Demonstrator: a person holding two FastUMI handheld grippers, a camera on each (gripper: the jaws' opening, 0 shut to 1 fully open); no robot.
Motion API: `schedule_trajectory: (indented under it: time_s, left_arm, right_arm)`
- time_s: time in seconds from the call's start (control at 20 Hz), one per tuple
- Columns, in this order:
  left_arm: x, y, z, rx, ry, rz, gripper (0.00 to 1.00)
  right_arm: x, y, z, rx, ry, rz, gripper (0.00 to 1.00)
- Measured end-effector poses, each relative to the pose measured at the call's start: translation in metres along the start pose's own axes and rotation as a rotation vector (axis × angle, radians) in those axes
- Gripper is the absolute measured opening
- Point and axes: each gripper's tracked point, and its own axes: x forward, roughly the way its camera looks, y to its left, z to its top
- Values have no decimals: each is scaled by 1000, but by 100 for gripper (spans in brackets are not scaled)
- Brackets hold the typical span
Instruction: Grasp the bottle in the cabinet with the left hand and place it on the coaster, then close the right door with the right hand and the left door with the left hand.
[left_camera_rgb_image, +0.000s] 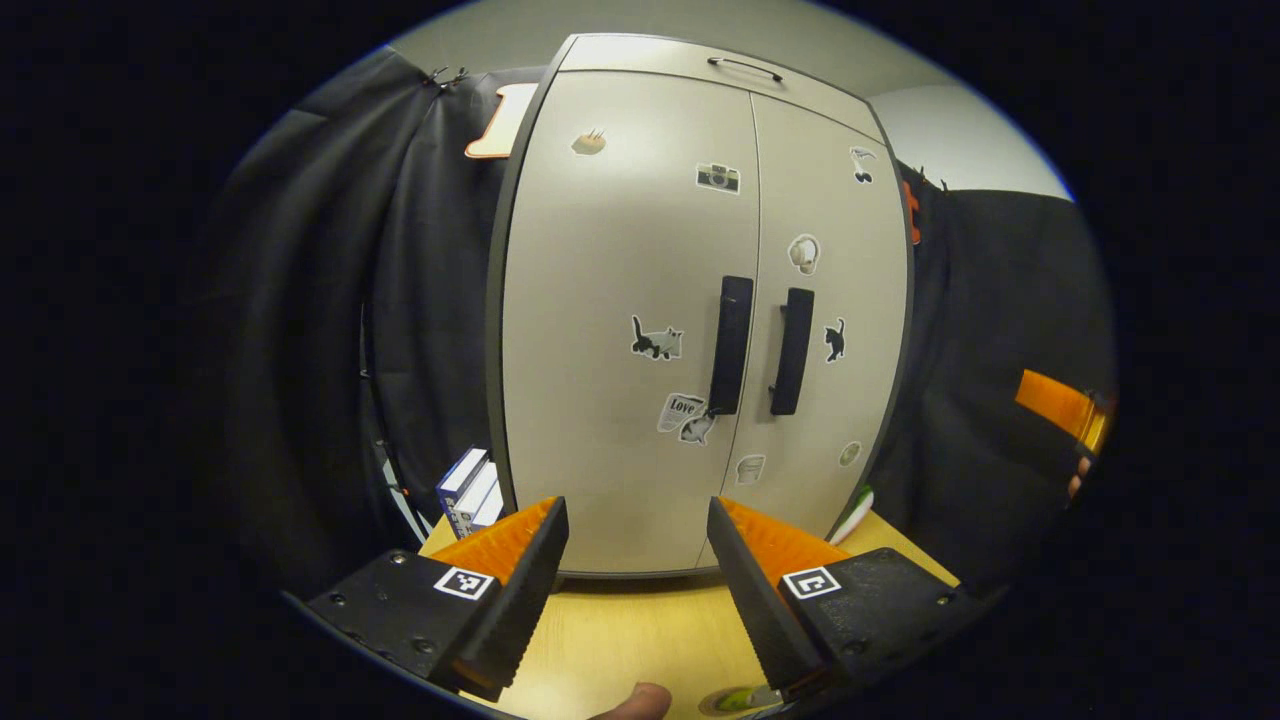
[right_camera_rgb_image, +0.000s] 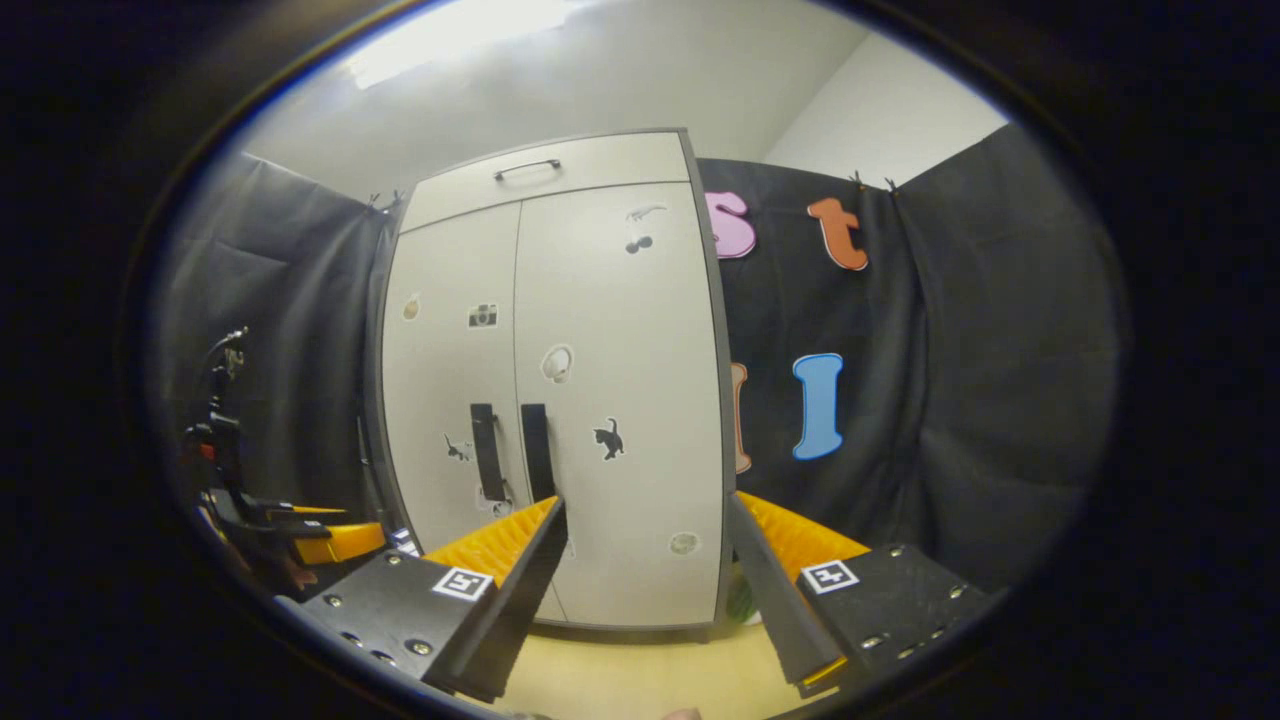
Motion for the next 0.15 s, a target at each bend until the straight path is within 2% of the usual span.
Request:
schedule_trajectory:
  time_s: [0.15]
  left_arm:
    - [4, 2, 3, 21, -24, 18, 89]
  right_arm:
    - [-1, -1, -3, -19, 2, -16, 96]
